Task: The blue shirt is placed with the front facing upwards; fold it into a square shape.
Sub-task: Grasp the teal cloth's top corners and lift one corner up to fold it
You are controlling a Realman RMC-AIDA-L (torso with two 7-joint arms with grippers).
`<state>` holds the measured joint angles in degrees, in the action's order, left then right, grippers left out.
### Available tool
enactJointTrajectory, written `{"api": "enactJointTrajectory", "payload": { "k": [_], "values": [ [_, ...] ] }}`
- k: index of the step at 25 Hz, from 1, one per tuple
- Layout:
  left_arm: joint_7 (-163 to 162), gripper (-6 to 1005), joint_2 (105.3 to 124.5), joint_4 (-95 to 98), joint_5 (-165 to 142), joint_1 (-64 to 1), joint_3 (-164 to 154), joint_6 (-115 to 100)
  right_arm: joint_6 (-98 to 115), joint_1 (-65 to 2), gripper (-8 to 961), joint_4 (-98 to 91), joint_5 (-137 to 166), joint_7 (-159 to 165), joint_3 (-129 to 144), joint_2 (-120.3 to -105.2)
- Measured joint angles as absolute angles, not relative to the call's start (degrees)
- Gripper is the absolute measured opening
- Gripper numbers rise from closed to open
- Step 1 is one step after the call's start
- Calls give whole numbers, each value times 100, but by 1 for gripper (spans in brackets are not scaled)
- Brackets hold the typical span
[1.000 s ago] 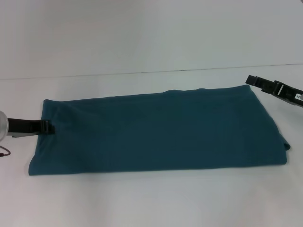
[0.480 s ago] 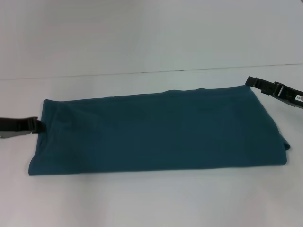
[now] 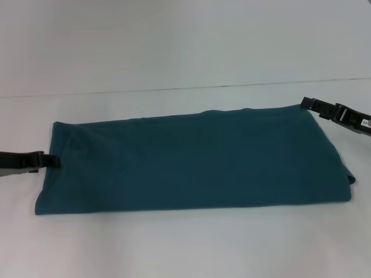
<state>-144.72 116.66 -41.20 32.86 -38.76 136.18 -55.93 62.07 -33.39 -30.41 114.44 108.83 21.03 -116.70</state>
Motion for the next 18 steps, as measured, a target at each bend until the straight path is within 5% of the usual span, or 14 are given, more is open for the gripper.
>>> {"api": "enactJointTrajectory", "payload": {
  "k": [7, 15, 18],
  "values": [
    [-14484, 669, 11679, -4012, 3246, -3905, 13635, -5573, 6197, -3340, 838, -3041, 11443, 10898, 2128, -11673],
    [-14433, 883, 11703, -3846, 3308, -4044, 13666, -5809, 6156, -3339, 837, -3041, 11443, 10941, 2198, -11671],
    [-14408, 892, 11708, -3857, 3394, -4051, 13664, -5854, 6136, -3335, 836, -3041, 11443, 10947, 2230, -11671]
  ]
}}
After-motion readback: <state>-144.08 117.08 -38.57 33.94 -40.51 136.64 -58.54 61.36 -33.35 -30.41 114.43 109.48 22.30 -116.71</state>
